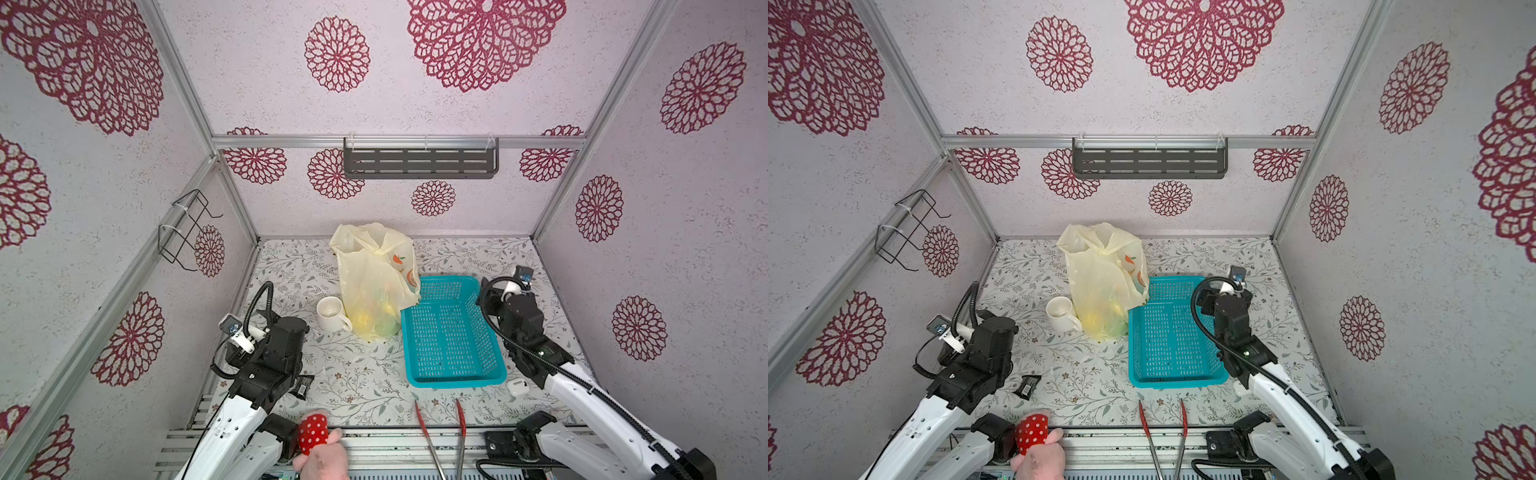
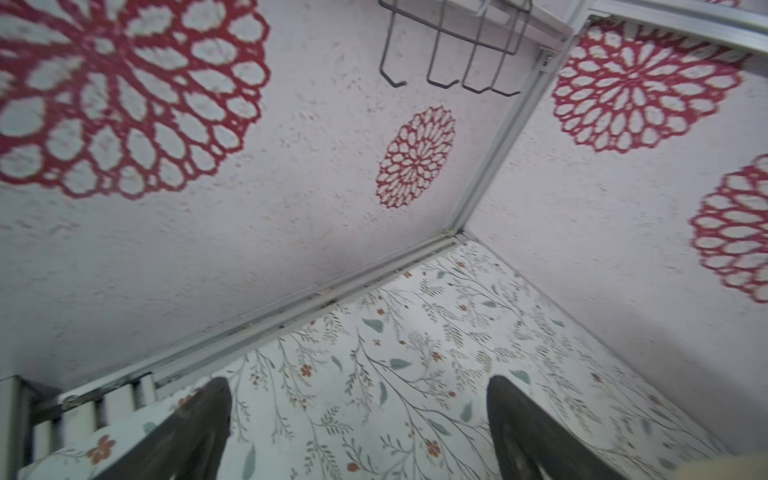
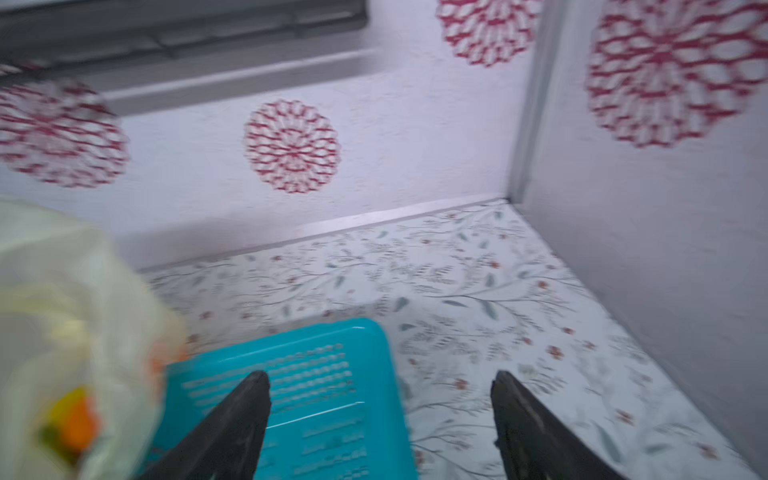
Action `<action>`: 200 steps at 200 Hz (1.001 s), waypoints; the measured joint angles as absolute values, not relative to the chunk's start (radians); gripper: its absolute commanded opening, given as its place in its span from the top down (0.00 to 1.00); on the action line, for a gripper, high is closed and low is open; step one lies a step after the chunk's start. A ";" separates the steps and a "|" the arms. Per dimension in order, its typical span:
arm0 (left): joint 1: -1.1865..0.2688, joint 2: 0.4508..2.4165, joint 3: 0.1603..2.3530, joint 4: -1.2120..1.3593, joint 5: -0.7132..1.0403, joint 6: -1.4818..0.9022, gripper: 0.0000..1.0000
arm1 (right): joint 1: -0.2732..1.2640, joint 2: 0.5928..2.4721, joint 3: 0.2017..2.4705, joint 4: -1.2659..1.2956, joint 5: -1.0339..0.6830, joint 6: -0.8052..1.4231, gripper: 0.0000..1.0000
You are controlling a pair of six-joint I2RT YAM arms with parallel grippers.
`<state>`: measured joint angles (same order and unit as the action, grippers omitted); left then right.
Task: Place the fruits into the plastic bag
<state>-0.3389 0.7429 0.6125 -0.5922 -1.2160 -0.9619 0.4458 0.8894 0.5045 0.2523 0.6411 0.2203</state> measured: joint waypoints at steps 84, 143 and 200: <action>-0.086 1.270 0.621 -0.176 -1.114 -0.654 0.03 | 0.322 1.368 0.231 0.976 0.827 0.033 0.01; -0.032 1.406 0.546 0.248 -0.921 -0.414 0.02 | 0.132 1.510 0.223 1.195 0.490 -0.047 0.01; 0.035 1.460 0.519 0.536 -0.680 -0.279 0.03 | 0.035 1.536 0.245 1.195 0.275 0.001 0.01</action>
